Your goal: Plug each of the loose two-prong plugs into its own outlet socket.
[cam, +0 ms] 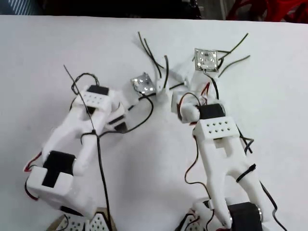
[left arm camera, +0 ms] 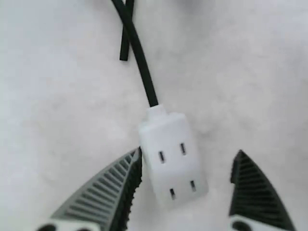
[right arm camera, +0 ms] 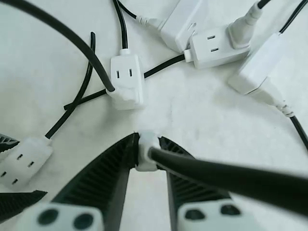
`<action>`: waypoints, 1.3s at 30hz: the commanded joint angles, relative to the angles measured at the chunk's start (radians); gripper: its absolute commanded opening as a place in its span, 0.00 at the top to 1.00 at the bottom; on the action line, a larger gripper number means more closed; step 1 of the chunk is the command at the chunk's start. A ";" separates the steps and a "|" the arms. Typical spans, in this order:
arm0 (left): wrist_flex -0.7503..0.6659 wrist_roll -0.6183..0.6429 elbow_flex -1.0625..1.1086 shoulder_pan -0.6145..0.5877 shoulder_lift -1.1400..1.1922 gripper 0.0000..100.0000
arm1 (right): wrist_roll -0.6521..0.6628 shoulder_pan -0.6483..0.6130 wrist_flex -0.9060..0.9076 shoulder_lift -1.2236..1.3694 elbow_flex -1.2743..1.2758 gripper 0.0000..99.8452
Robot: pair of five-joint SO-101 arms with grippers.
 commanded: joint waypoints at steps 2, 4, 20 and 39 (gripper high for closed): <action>-0.020 0.104 -0.071 -0.028 -0.015 0.64 | 0.003 0.008 -0.018 -0.039 -0.011 0.98; -0.018 0.114 -0.091 -0.061 -0.030 0.64 | 0.003 0.008 -0.018 -0.039 -0.011 0.98; 0.196 0.503 -0.038 -0.288 -0.634 0.64 | 0.003 -0.001 -0.018 -0.039 -0.009 0.98; -0.087 0.684 0.649 -0.432 -1.107 0.90 | 0.155 -0.384 -0.035 -0.041 0.023 0.98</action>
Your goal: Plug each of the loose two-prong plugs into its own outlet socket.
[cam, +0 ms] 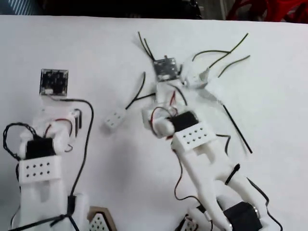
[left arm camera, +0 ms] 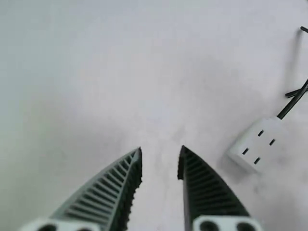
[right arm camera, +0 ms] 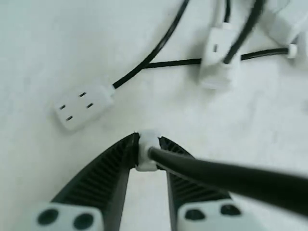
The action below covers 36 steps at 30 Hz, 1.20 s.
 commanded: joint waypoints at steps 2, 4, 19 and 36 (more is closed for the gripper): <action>-0.029 0.063 0.078 -0.084 -0.084 0.92 | 0.094 -0.120 -0.067 -0.030 -0.012 0.98; -0.031 0.101 0.101 -0.110 -0.087 0.92 | 0.112 -0.170 -0.120 -0.027 -0.012 0.98; -0.221 0.115 0.227 -0.213 -0.090 0.92 | 0.241 -0.239 -0.521 0.334 -0.044 0.98; -0.221 0.115 0.230 -0.213 -0.090 0.92 | 0.290 -0.232 -0.575 0.437 -0.046 0.98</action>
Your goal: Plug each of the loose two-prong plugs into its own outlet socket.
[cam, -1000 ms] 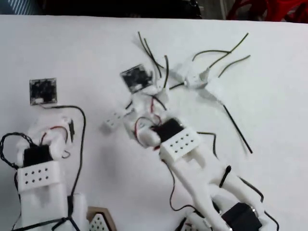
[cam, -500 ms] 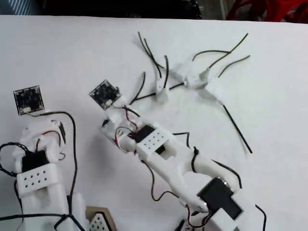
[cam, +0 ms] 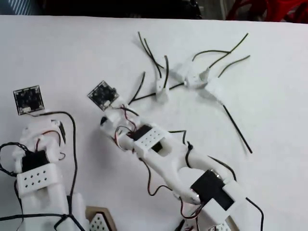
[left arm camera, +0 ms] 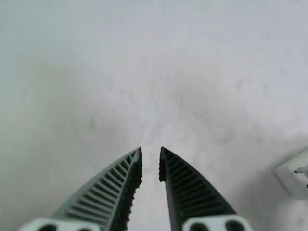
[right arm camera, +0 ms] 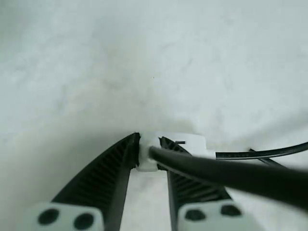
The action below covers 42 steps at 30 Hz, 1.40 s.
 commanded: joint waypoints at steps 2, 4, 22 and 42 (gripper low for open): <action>-0.023 0.006 -0.003 -0.008 -0.030 0.92 | 0.031 0.013 0.058 -0.028 -0.028 0.98; -0.023 0.006 -0.003 -0.008 -0.030 0.92 | 0.074 0.012 0.079 -0.033 -0.028 0.98; -0.023 0.006 -0.003 -0.008 -0.030 0.92 | 0.089 0.010 0.302 0.071 -0.230 0.98; -0.023 0.002 -0.002 -0.007 -0.030 0.92 | 0.061 0.005 0.535 -0.045 -0.238 0.84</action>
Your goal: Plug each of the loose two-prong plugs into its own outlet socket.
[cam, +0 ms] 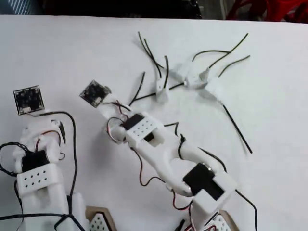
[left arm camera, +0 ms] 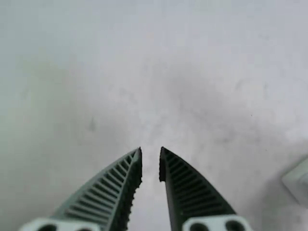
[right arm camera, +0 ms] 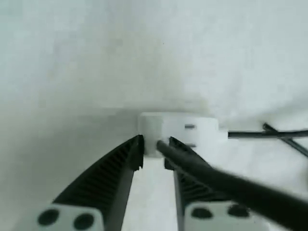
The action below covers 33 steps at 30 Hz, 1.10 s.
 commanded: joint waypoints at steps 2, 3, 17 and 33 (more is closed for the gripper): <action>-0.021 0.002 0.000 0.010 -0.030 0.92 | -0.078 0.004 0.182 -0.203 -0.014 0.84; -0.018 0.000 0.000 0.021 -0.030 0.92 | -0.097 0.004 0.214 -0.243 -0.014 0.84; -0.021 -0.143 0.063 0.225 -0.030 0.92 | -0.118 0.010 -0.173 -0.426 0.402 0.99; -0.094 -0.072 0.058 0.229 -0.033 0.97 | -0.127 0.197 -0.381 -0.456 0.442 0.98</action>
